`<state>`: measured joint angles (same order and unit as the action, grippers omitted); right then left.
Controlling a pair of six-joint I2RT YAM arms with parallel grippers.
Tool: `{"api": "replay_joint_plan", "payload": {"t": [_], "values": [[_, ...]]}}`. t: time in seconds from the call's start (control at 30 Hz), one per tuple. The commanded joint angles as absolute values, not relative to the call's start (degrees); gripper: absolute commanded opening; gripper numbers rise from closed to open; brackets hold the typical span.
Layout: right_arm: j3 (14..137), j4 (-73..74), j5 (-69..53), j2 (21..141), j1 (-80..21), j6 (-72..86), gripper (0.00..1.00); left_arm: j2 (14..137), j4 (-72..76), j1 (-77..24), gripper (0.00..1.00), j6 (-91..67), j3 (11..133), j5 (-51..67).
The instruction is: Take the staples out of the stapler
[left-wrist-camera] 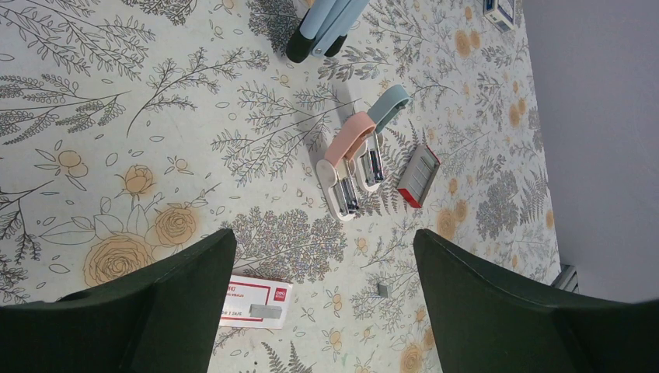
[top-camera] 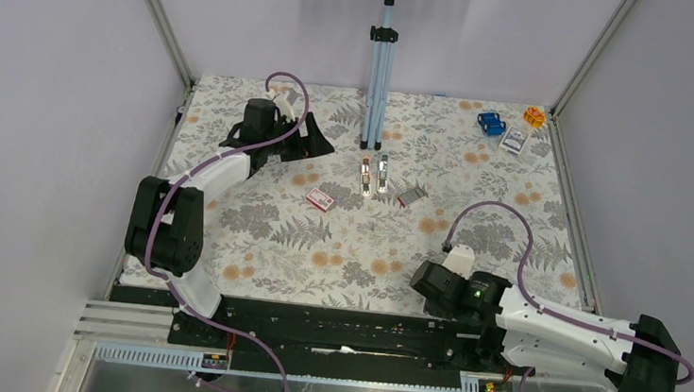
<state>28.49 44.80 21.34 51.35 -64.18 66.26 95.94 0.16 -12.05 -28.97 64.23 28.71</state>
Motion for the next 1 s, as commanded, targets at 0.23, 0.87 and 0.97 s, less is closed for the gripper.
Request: {"api": "replay_joint_plan", "payload": {"t": [0.23,0.87,0.97], "values": [[30.5,51.6,16.6,54.5,-64.6,67.4,0.38,93.8,3.5,-11.8,0.88,-29.4,64.4,30.7],[26.5,42.3,16.0,64.6,-64.6,65.8,0.47,93.6,4.1,-11.8,0.88,-29.6,64.2,31.2],[27.1,42.2,15.6,66.3,-64.6,64.8,0.47,93.6,4.1,-11.8,0.88,-29.6,64.2,31.3]]}}
